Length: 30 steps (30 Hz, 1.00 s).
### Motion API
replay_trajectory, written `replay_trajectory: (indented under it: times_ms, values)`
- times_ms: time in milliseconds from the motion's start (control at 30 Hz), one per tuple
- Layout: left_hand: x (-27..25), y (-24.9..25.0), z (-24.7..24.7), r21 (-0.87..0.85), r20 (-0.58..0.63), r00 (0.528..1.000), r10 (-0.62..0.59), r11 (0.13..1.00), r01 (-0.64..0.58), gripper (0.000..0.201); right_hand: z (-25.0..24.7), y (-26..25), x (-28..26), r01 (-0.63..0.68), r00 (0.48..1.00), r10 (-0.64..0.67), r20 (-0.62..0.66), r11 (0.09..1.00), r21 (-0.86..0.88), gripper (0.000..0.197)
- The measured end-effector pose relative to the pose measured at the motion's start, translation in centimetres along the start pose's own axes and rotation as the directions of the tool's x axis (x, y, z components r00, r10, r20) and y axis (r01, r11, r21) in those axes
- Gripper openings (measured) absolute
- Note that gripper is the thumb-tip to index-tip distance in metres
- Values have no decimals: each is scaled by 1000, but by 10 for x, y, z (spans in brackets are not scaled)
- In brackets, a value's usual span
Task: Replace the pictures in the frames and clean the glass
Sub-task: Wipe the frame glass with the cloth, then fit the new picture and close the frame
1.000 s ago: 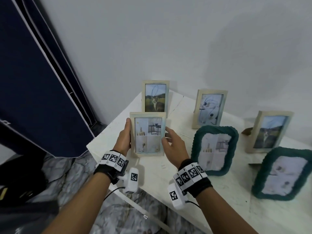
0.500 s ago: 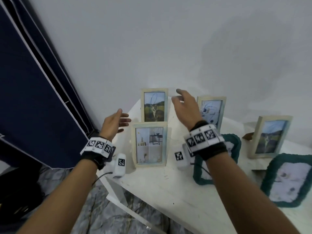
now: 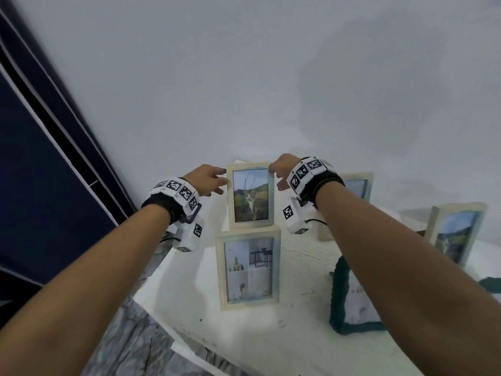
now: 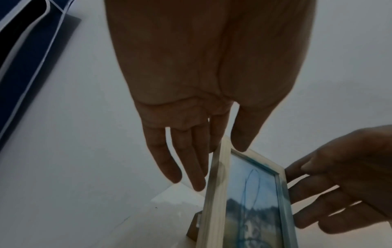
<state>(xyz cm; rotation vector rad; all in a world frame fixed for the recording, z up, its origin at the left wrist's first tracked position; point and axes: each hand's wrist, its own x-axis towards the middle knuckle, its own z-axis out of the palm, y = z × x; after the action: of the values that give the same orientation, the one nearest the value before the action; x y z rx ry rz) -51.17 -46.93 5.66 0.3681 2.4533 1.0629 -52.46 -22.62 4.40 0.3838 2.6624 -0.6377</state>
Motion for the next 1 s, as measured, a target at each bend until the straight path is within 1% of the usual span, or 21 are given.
replay_trajectory:
  times_ms: [33, 100, 133, 167, 200, 233, 300, 333, 433, 500, 567, 667, 767, 833, 900, 967, 1000]
  values:
    - [1, 0, 0, 3, 16, 1000, 12, 1000, -12, 47, 3, -3, -2, 11, 1000, -10, -9, 999, 48, 55]
    - [0, 0, -2, 43, 39, 998, 49, 998, -51, 44, 9, -1, 6, 54, 997, -52, -51, 998, 37, 55]
    - [-2, 0, -4, 75, 47, 997, 68, 995, -71, 43, 9, -2, 6, 83, 995, -80, -64, 995, 55, 51]
    - [-4, 1, -6, 97, 46, 995, 84, 991, -89, 43, 3, -6, -4, 154, 986, -146, -85, 983, 96, 44]
    - [-6, 2, -8, 91, 31, 994, 100, 991, -103, 44, -4, -13, -12, 180, 979, -159, -130, 970, 165, 36]
    - [-8, 5, -12, 58, 4, 993, 116, 992, -116, 46, -11, -20, -24, 208, 968, -177, -179, 963, 173, 26]
    - [-14, 16, -20, -21, -91, 984, 154, 987, -156, 53, -26, -26, -43, 228, 947, -142, -288, 929, 292, 15]
    - [-18, 25, -24, -46, -150, 972, 181, 981, -189, 56, -34, -29, -54, 249, 939, -134, -317, 900, 357, 16]
    - [-36, 56, -32, -85, -298, 914, 275, 946, -312, 60, -56, -31, -91, 422, 874, -208, -439, 772, 475, 39]
    - [-54, 78, -32, -112, -354, 881, 314, 921, -373, 58, -66, -25, -124, 526, 820, -239, -519, 672, 522, 41]
    - [-76, 98, -25, -157, -374, 857, 353, 887, -434, 55, -72, -10, -156, 600, 776, -249, -579, 574, 557, 44]
    - [-116, 125, 4, -211, -366, 833, 416, 834, -509, 54, -68, 28, -205, 659, 743, -282, -608, 470, 587, 49]
    - [-154, 146, 49, -276, -329, 834, 443, 799, -534, 52, -46, 78, -247, 652, 757, -301, -580, 412, 636, 60]
    - [-176, 156, 86, -310, -292, 841, 456, 786, -534, 51, -26, 116, -275, 655, 755, -318, -573, 328, 681, 64]
    - [-197, 164, 127, -347, -259, 847, 463, 774, -530, 51, -8, 155, -307, 622, 780, -293, -553, 256, 740, 61]
    - [-213, 172, 173, -383, -219, 857, 466, 767, -515, 51, 9, 194, -338, 576, 815, -216, -537, 201, 793, 57]
    - [-221, 175, 198, -398, -197, 865, 462, 768, -501, 51, 17, 214, -353, 568, 823, -164, -544, 193, 800, 58]
